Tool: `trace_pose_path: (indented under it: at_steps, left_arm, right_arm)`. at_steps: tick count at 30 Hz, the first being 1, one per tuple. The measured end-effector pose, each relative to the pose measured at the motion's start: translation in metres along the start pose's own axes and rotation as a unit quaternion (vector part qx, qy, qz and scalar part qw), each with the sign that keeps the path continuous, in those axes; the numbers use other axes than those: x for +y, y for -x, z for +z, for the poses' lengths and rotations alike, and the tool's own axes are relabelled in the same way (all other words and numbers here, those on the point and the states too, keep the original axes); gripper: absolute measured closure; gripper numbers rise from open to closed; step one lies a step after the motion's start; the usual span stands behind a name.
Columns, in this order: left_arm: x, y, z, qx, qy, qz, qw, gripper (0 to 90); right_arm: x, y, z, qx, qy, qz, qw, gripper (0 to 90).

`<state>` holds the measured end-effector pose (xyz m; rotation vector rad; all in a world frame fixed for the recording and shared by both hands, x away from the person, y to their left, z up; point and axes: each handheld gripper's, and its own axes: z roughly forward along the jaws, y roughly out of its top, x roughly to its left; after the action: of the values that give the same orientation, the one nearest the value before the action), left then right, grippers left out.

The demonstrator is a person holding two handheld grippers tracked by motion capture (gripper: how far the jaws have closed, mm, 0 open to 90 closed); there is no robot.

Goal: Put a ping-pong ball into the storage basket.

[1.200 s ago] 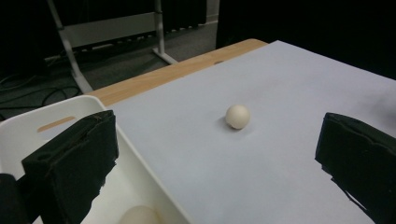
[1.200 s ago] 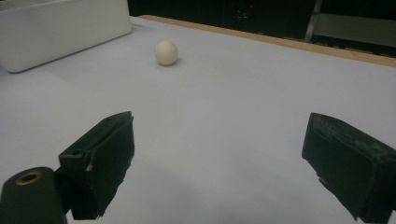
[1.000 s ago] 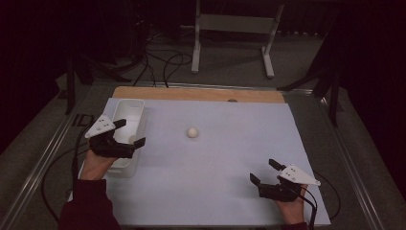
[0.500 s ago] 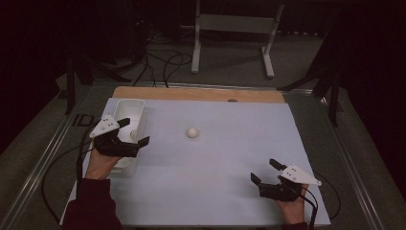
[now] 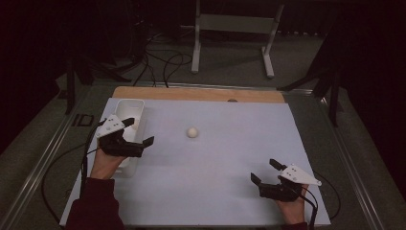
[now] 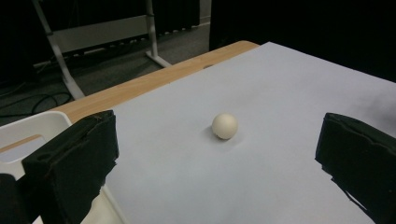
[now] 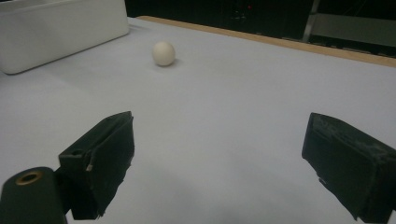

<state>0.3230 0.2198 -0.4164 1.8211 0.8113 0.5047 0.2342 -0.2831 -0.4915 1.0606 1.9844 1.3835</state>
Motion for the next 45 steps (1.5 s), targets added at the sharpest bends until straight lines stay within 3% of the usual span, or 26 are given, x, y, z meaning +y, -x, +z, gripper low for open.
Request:
trace_pose_path:
  at_steps: [13, 25, 45]
  left_arm:
    - [0.001, 0.011, 0.013, -0.005, -0.004, 0.007, 1.0, 0.2]
    - [0.003, 0.028, 0.036, -0.016, -0.03, 0.022, 0.9992, 0.2]
    - [0.013, 0.049, 0.057, -0.012, -0.022, 0.032, 0.9992, 0.2]
  right_arm:
    - [0.0, 0.0, 0.0, 0.0, -0.001, 0.0, 1.0, 9.0]
    - [-0.002, 0.001, -0.001, -0.005, 0.001, 0.009, 0.9999, 9.1]
    - [-0.002, 0.002, -0.001, -0.008, 0.005, 0.015, 0.9999, 9.1]
